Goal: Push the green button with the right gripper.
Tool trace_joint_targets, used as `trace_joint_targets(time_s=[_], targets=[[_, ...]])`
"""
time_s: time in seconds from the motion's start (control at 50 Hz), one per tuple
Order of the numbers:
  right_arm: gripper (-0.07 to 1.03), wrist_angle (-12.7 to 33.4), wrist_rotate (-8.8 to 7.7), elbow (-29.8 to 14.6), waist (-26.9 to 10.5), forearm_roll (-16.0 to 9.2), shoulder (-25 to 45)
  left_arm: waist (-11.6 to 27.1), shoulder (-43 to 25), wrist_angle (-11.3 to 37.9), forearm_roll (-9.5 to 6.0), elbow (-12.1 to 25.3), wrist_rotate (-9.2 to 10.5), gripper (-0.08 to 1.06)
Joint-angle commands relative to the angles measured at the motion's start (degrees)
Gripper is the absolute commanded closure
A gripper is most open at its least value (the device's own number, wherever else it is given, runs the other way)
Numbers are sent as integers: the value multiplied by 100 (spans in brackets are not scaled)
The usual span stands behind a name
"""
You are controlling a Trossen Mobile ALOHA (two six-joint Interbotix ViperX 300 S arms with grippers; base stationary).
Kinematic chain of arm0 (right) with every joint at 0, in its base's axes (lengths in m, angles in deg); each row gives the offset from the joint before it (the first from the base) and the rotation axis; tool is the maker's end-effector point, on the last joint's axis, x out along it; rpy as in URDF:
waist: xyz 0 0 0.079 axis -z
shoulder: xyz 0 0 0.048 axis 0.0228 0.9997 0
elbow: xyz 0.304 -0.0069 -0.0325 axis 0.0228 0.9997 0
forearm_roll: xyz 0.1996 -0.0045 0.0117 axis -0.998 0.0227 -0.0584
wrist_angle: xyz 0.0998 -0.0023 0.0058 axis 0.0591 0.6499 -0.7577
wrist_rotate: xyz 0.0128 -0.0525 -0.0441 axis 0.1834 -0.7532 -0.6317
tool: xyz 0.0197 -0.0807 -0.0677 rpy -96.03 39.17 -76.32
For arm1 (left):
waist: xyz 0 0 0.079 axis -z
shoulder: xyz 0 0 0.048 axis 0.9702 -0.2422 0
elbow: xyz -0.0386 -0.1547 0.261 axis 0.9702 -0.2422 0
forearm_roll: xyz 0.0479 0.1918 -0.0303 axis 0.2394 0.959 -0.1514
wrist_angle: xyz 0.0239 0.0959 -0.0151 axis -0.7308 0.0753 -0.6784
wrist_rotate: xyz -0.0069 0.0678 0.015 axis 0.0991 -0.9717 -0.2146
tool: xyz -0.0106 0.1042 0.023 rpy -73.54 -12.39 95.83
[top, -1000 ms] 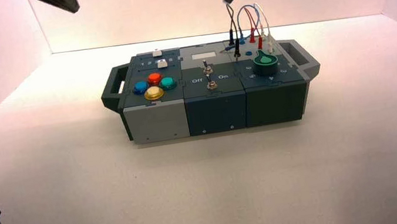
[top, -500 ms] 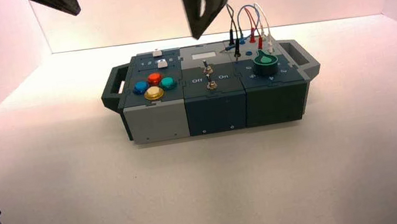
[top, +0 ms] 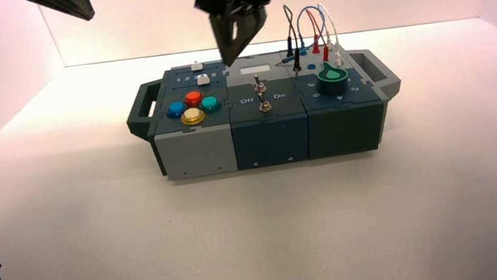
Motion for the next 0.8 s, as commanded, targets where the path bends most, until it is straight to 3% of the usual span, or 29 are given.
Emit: trace_joint_targets(time_s=[0.02, 0.46, 0.8], targets=[[98, -44, 9, -272, -70, -18, 44, -26, 44, -26, -26, 105, -35, 101], [98, 0, 0, -598, -141, -9, 536, -35, 35, -18, -18, 105, -35, 101], [98, 0, 9, -598, -281, -26, 633, -35, 44, -9, -26, 105, -35, 101]])
